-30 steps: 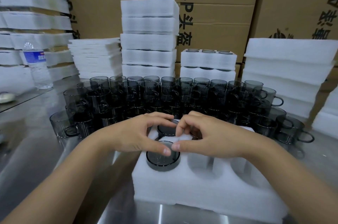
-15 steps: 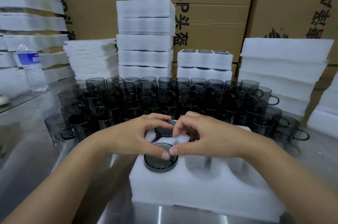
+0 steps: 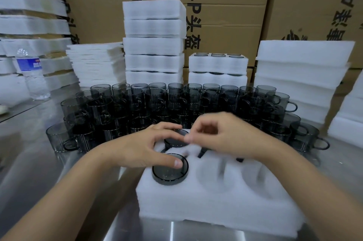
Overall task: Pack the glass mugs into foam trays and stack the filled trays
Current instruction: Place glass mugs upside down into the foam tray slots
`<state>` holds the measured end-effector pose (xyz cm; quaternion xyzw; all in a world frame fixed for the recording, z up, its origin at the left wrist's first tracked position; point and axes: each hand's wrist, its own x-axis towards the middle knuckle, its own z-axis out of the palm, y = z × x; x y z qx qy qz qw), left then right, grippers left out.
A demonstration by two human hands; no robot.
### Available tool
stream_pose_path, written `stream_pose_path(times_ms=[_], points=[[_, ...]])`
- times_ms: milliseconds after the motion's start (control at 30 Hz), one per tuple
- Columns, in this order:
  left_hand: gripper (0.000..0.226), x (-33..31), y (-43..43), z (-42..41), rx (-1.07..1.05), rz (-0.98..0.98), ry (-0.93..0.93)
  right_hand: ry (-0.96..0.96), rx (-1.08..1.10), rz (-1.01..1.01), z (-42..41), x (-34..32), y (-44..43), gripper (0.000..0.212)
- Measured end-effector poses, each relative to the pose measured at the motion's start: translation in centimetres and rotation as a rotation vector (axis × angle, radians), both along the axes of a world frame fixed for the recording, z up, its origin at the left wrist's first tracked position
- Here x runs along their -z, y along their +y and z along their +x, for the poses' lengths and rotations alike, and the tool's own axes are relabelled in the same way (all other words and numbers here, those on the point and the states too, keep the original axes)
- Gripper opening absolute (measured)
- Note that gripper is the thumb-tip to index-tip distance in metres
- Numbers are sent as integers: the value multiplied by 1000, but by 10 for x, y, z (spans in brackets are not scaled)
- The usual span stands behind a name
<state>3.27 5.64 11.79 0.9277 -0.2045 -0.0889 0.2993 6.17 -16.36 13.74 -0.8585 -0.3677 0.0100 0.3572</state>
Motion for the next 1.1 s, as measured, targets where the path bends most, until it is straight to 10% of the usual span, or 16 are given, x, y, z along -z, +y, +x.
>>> stream_pose_path(times_ms=[133,433,1100], points=[[48,4,-1,1,-35,-40,-58,-152,329,333,22,-7,-18,18],[55,7,-3,4,-63,-55,-142,-432,1005,-128,60,-1,-72,44],[47,7,-5,3,-76,-52,-141,-604,942,-225,69,17,-75,13]])
